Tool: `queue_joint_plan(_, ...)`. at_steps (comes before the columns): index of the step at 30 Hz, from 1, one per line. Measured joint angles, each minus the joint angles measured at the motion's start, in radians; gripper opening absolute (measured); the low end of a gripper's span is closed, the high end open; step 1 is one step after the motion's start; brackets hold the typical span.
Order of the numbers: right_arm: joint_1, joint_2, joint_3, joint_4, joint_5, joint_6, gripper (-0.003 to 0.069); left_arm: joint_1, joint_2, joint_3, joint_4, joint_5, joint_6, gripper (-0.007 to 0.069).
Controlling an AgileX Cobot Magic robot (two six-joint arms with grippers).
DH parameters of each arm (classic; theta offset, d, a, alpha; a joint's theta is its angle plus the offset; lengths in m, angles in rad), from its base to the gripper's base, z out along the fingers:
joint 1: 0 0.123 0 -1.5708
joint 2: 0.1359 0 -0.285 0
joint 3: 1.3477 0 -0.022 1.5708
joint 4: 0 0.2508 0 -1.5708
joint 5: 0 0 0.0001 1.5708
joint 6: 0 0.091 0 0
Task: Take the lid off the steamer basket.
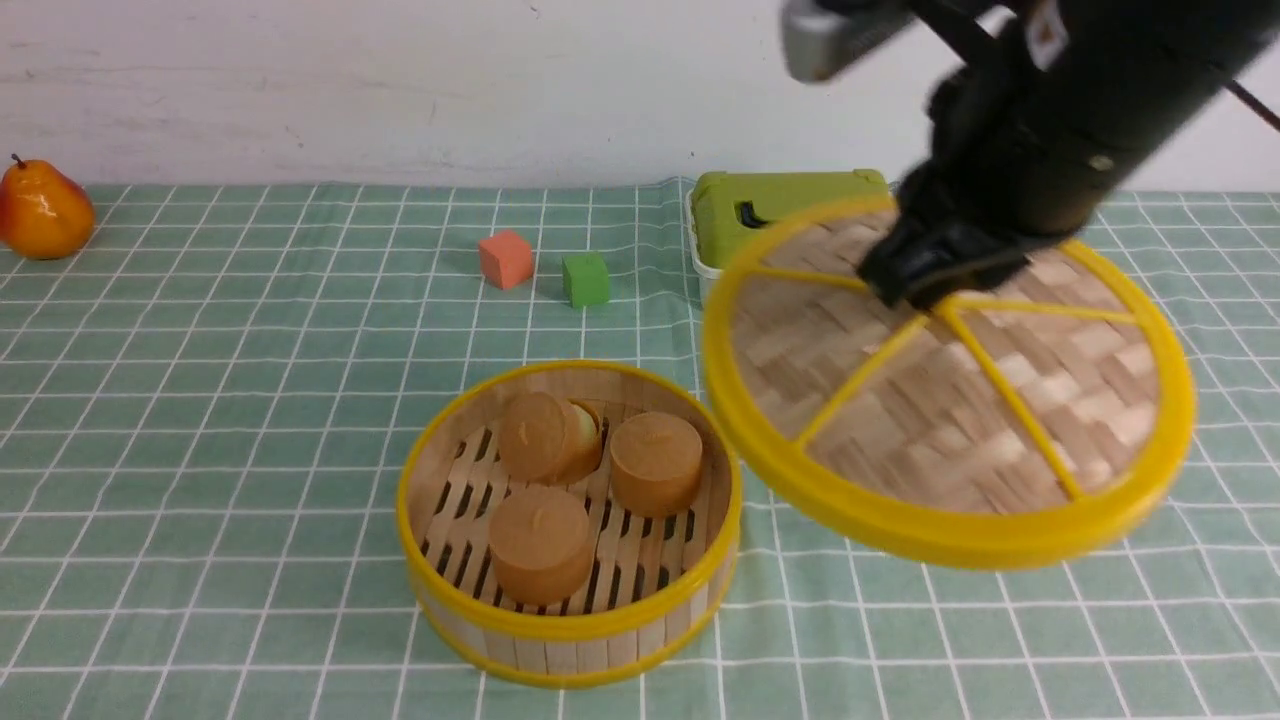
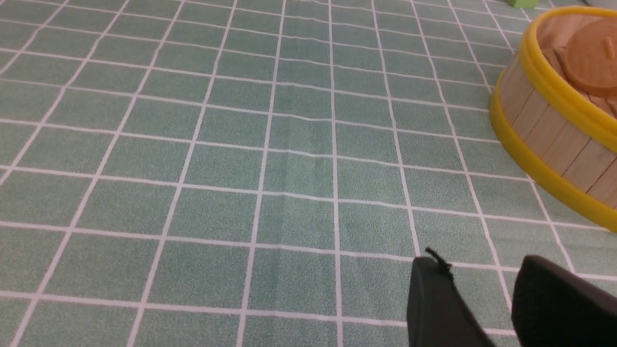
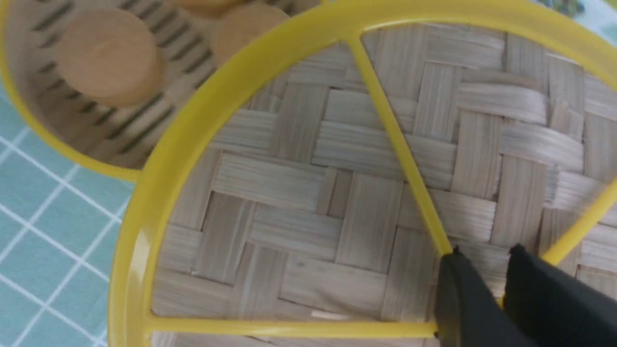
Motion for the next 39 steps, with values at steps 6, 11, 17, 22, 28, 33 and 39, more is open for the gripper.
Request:
queue_joint_plan(6, -0.144, -0.062, 0.329, -0.006, -0.278, 0.076, 0.0079, 0.0, 0.0, 0.0, 0.0, 0.0, 0.0, 0.0239)
queue_joint_plan(11, -0.171, 0.005, 0.446, -0.006, -0.452, 0.082, 0.0079, 0.0, 0.0, 0.0, 0.0, 0.0, 0.0, 0.0239)
queue_joint_plan(17, -0.171, 0.121, 0.45, -0.005, -0.548, 0.083, 0.0079, 0.0, 0.0, 0.0, 0.0, 0.0, 0.0, 0.0239)
queue_joint_plan(22, -0.171, 0.192, 0.45, -0.005, -0.584, 0.083, 0.0082, 0.0, 0.0, 0.0, 0.0, 0.0, 0.0, 0.0239)
queue_joint_plan(28, -0.171, 0.209, 0.45, -0.005, -0.605, 0.086, 0.0161, 0.0, 0.0, 0.0, 0.0, 0.0, 0.0, 0.0239)
queue_joint_plan(33, -0.171, 0.157, 0.447, -0.005, -0.541, 0.13, 0.0314, 0.0, 0.0, 0.0, 0.0, 0.0, 0.0, 0.0239)
queue_joint_plan(39, -0.171, -0.071, 0.446, -0.005, -0.407, 0.134, 0.0364, 0.0, 0.0, 0.0, 0.0, 0.0, 0.0, 0.0239)
